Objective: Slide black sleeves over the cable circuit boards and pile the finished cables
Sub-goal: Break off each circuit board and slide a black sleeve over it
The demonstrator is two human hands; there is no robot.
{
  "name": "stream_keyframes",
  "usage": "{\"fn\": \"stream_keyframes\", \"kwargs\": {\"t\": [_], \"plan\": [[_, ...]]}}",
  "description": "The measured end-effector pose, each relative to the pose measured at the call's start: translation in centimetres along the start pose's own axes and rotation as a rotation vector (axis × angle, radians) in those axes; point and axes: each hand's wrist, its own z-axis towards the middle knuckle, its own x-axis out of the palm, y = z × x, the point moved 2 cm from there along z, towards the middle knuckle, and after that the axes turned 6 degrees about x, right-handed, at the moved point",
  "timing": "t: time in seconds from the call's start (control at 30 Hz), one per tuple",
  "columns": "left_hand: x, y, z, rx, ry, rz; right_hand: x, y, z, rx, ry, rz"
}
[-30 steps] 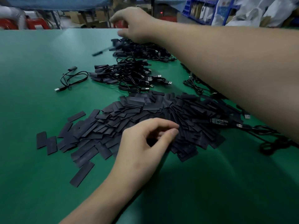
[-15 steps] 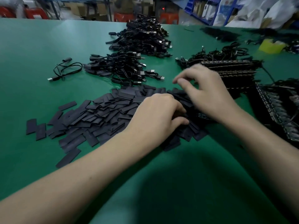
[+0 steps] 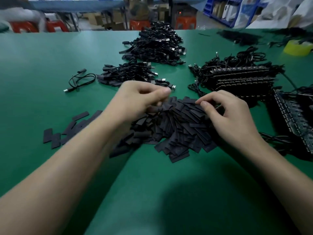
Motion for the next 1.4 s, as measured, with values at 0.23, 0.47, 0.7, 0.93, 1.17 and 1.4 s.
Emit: {"fn": "stream_keyframes", "kwargs": {"t": [0.23,0.47,0.7,0.93,1.17,1.4], "plan": [[-11.1,5.8,5.1,0.018,-0.571,0.244,0.4,-0.1,-0.1,0.025,0.035,0.009],[-17.5,9.1,7.3,-0.086,-0.571,0.682,0.0,-0.8,-0.1,0.044,0.026,0.037],[-16.0,7.7,5.6,-0.088,-0.518,0.754,-1.9,-0.7,0.9,0.083,0.05,-0.015],[-8.0,3.6,2.4,0.086,-0.305,0.679,-6.2,-1.0,2.2,0.203,0.312,-0.369],[0.2,1.9,-2.0,0.186,-0.071,0.54,-5.6,-0.5,0.6,0.284,0.58,-0.68],[2.1,2.1,-4.6,0.285,0.057,0.612,-5.3,-0.3,0.3,0.247,0.516,-0.653]]}}
